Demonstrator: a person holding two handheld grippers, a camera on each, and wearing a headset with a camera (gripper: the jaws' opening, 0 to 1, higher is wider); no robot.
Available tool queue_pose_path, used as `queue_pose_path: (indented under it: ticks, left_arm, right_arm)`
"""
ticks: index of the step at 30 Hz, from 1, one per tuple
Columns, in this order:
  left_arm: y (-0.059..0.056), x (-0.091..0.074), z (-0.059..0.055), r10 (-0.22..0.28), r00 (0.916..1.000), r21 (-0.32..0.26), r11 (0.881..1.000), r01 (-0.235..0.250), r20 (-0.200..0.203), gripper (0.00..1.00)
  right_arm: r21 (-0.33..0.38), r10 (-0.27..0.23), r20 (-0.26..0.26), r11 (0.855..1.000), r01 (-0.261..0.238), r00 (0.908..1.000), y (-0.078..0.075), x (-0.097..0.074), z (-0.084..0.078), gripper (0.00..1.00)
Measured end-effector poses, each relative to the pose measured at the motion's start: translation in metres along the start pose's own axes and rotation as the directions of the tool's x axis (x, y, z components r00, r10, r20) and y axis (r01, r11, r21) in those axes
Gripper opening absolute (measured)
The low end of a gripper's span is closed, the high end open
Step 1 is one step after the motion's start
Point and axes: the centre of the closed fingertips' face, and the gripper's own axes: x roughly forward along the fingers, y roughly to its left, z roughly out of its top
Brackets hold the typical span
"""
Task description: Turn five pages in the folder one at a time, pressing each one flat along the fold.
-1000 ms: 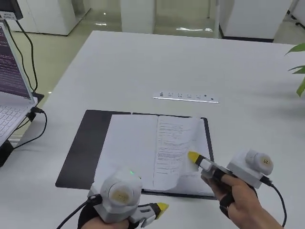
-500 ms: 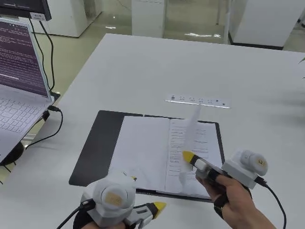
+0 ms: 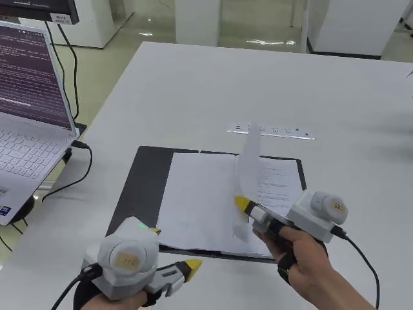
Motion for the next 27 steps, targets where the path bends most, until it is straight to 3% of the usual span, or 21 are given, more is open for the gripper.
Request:
queue_pose_path:
  ticks: [8, 16, 27]
  left_arm:
    - [0.021, -0.016, -0.004, 0.012, 0.9999, 0.004, 1.0, -0.012, 0.002, 0.59]
    - [0.033, -0.025, -0.009, 0.013, 0.9999, 0.0, 1.0, -0.013, -0.002, 0.6]
    - [0.044, -0.033, -0.014, 0.023, 0.9997, -0.011, 1.0, -0.023, 0.002, 0.61]
  right_arm:
    - [0.004, 0.006, 0.002, 1.0, -0.006, 1.0, 0.014, 0.013, -0.007, 0.0]
    - [0.007, 0.035, -0.005, 0.999, -0.035, 0.9994, 0.031, 0.024, -0.017, 0.0]
    - [-0.007, 0.06, -0.06, 0.998, -0.06, 0.9964, 0.045, 0.044, -0.032, 0.0]
